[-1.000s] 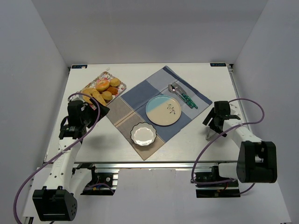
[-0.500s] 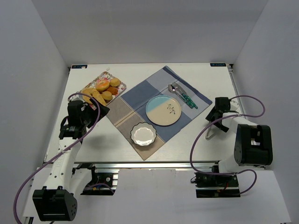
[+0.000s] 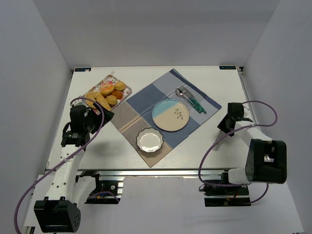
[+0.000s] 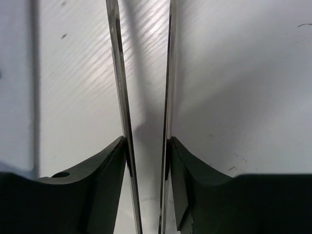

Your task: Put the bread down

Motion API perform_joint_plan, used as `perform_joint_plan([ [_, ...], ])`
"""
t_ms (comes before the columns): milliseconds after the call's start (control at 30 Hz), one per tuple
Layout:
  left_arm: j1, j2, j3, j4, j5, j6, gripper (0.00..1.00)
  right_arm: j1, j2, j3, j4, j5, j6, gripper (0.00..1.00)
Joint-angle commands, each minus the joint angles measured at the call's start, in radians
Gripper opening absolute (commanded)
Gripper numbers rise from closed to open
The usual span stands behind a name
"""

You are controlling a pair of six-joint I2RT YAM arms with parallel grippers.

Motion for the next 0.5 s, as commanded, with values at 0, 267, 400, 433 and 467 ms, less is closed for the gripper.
perform_joint_plan([
  [0,-0.001,-0.026,0.014,-0.013,-0.005,0.002,0.98,-0.001,-0.095,0.06,-0.058,-0.12,-0.065,0.46],
  [267,-0.001,-0.05,0.02,-0.037,0.015,-0.001,0.98,0.031,-0.256,0.138,-0.081,-0.535,-0.239,0.41],
  [400,-0.001,-0.055,0.024,-0.057,0.014,-0.006,0.98,0.245,-0.259,0.219,-0.11,-0.56,-0.301,0.43],
  [433,-0.001,-0.052,0.024,-0.062,0.009,-0.008,0.98,0.281,-0.247,0.235,-0.11,-0.56,-0.312,0.43],
  [467,-0.001,-0.051,0.022,-0.066,0.009,-0.009,0.98,0.319,-0.238,0.265,-0.109,-0.566,-0.321,0.43],
])
